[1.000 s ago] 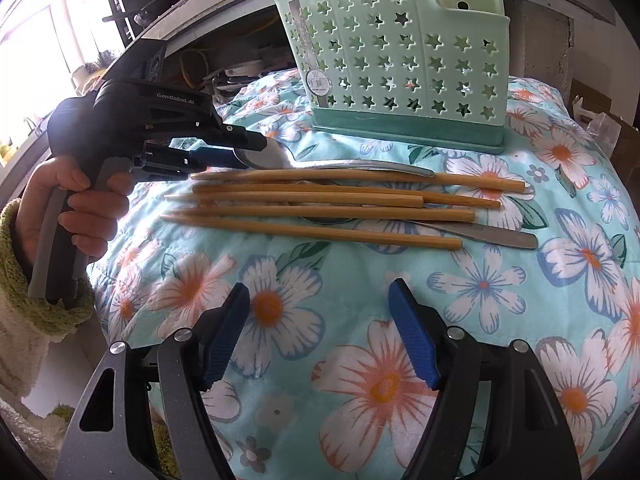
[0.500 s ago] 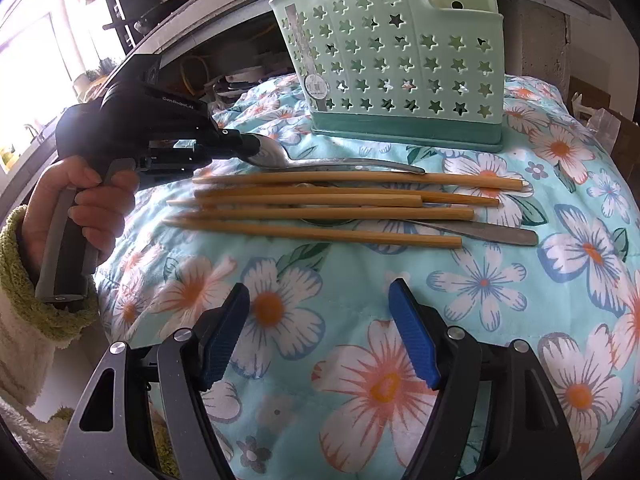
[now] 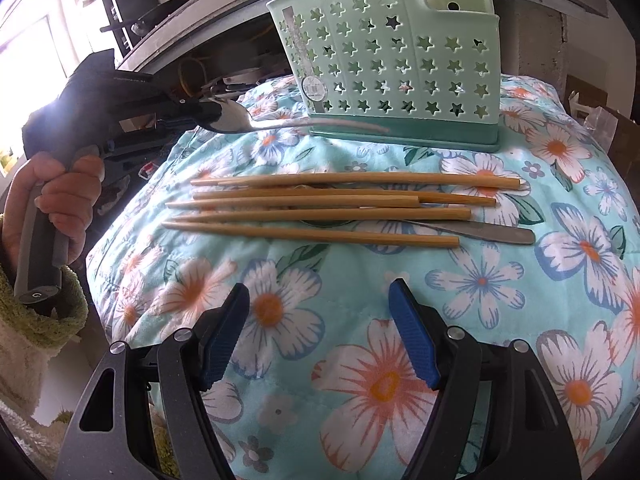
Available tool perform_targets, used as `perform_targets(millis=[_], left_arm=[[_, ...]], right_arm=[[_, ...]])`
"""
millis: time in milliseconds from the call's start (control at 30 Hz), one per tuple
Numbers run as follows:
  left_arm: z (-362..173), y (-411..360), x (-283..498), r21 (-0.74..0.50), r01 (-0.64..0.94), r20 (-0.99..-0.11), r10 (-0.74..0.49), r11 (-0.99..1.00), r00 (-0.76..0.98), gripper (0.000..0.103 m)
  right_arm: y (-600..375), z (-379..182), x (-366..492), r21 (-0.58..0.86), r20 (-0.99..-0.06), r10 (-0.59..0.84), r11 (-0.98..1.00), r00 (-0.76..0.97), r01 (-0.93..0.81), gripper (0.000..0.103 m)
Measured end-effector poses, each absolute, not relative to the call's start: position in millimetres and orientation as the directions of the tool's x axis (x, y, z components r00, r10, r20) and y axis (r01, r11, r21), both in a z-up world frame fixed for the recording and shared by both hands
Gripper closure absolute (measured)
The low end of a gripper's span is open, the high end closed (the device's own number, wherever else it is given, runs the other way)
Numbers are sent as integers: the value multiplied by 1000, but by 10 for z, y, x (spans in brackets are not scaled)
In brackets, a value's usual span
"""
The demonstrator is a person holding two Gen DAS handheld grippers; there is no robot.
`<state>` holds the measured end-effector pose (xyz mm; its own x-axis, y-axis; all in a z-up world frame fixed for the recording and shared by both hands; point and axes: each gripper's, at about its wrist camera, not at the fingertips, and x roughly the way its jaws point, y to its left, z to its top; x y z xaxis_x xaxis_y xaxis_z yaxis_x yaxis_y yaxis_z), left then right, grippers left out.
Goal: Organize utensils
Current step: 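Lift the metal spoon with the left gripper while the right gripper grasps another metal spoon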
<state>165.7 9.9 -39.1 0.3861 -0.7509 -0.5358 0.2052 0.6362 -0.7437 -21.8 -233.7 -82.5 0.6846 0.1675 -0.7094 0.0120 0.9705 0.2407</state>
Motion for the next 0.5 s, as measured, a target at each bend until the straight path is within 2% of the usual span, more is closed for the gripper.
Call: perform_targets(millis=[167,267,433,500], left_arm=[[-361,167,1633,-786,197,-471,-775,585,422,102],[-339,224,1616,-800,188,-450,-777,570,440,102],[-330,284,1582,-800,186,-441,-769,570,462,102],[-340,299,1567,-798,185,-440,-765,573,471,102]], right_arm=[[-2354,-768,-265,226,-702,149,974,697,18,38],[-2406,-691,-295,238,-678,158,971,718,12,46],[-2473,-516,-177,281,-637,210,959,741,-31,64],[-2460,-460,-63,293,-631,234,955,740,-51,68]])
